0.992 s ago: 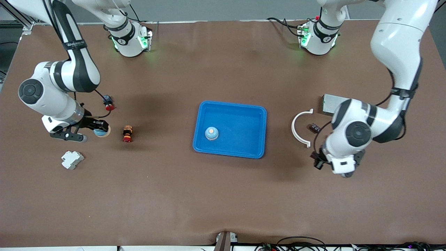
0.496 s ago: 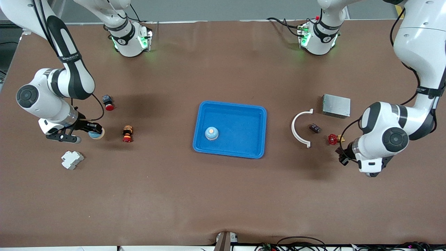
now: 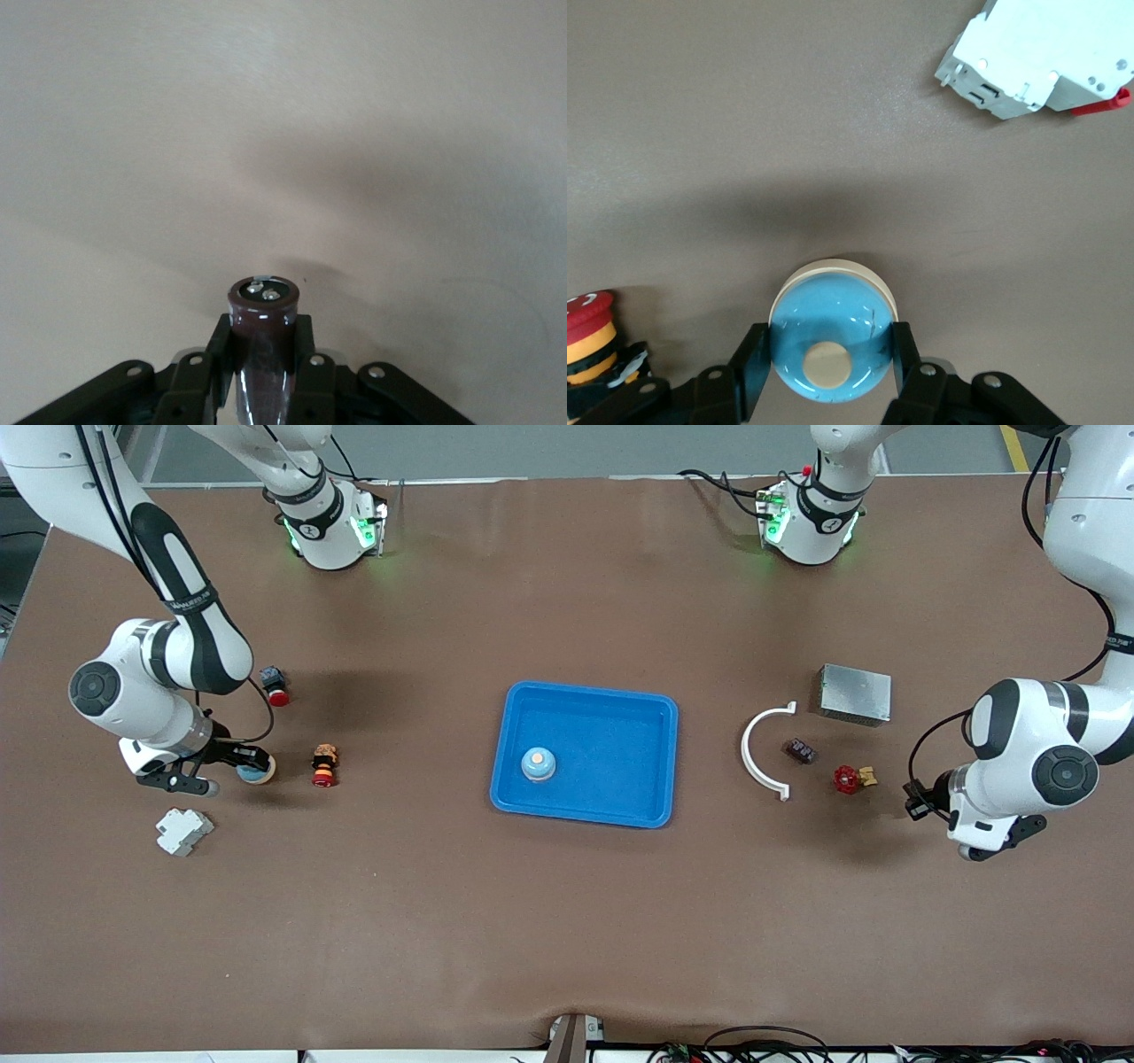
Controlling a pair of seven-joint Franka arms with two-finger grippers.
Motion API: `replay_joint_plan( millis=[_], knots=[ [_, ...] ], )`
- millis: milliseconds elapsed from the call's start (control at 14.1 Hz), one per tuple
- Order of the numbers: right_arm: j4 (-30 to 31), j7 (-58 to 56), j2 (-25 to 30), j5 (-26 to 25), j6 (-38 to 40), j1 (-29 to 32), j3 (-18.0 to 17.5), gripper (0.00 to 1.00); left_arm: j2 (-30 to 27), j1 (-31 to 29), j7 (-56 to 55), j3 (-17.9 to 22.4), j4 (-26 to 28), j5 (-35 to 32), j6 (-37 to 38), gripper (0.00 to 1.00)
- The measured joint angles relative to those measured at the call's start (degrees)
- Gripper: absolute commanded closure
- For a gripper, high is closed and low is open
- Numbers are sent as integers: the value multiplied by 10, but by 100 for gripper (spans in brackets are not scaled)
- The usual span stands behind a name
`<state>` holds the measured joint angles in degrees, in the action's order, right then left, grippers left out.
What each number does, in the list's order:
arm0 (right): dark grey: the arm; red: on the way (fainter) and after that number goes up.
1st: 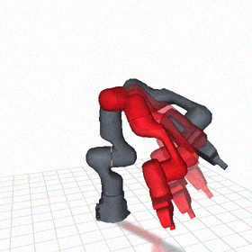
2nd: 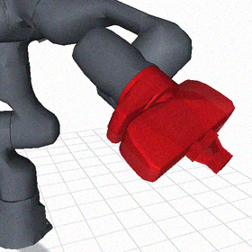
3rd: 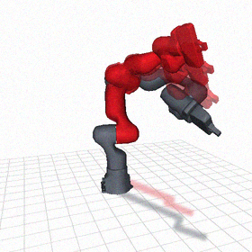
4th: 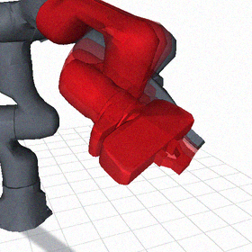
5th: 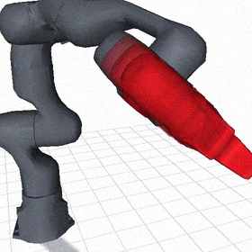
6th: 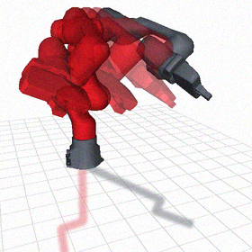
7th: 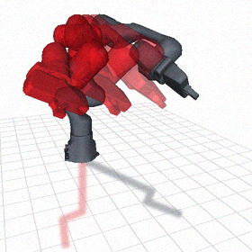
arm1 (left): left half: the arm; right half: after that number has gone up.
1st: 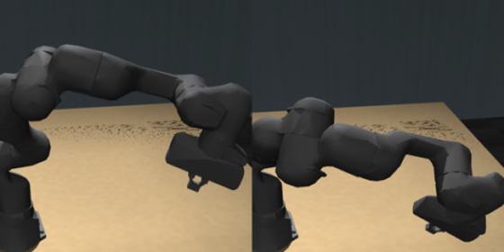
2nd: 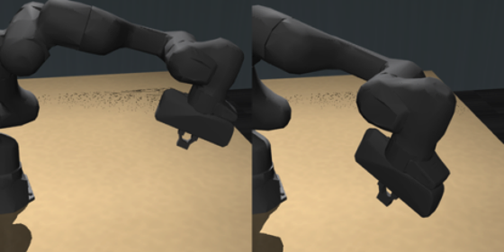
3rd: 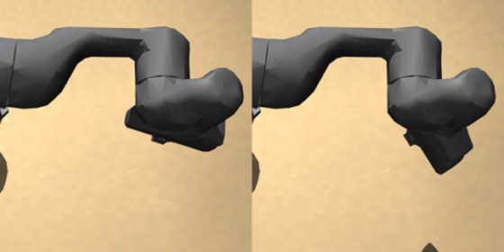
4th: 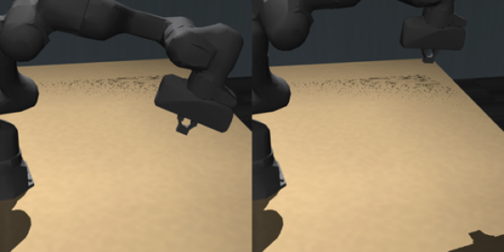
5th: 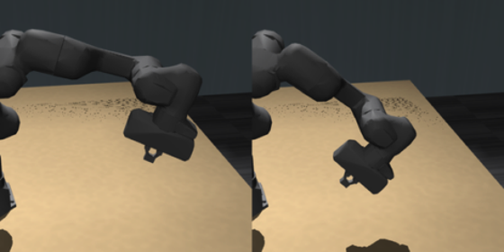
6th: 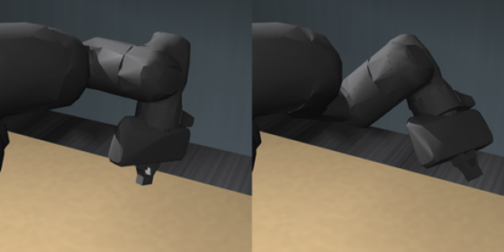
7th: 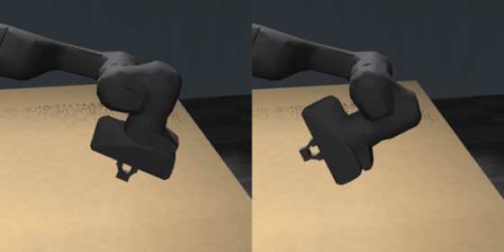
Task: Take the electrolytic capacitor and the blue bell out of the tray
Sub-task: 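Set the capacitor by the valve while the right gripper sets the bell down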
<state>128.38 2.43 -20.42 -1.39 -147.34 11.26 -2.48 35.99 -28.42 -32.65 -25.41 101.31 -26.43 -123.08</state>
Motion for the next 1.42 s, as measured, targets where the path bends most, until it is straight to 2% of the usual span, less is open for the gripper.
replay_joint_plan(
  millis=[567,637,708,779,850,1275,1416],
  knots=[
    [0,0,-10,1,-13,2,0,100,8,-5,179,1,26,-12,-56,98],
    [0,0,-11,1,-14,2,0,100,10,-5,183,0,27,-12,-57,88],
    [0,0,-12,1,-15,2,0,100,13,-5,184,0,27,-13,-58,71],
    [0,0,-13,2,-17,2,0,55,17,-5,185,-1,28,-13,-59,27],
    [0,0,-13,2,-18,2,0,1,19,-4,185,-1,28,-13,-60,0],
    [0,0,-14,3,-19,3,-1,0,21,-4,182,-5,21,-13,-64,0],
    [-2,0,-13,3,-13,3,-4,0,15,-5,182,-18,4,-13,-64,0]
  ],
)
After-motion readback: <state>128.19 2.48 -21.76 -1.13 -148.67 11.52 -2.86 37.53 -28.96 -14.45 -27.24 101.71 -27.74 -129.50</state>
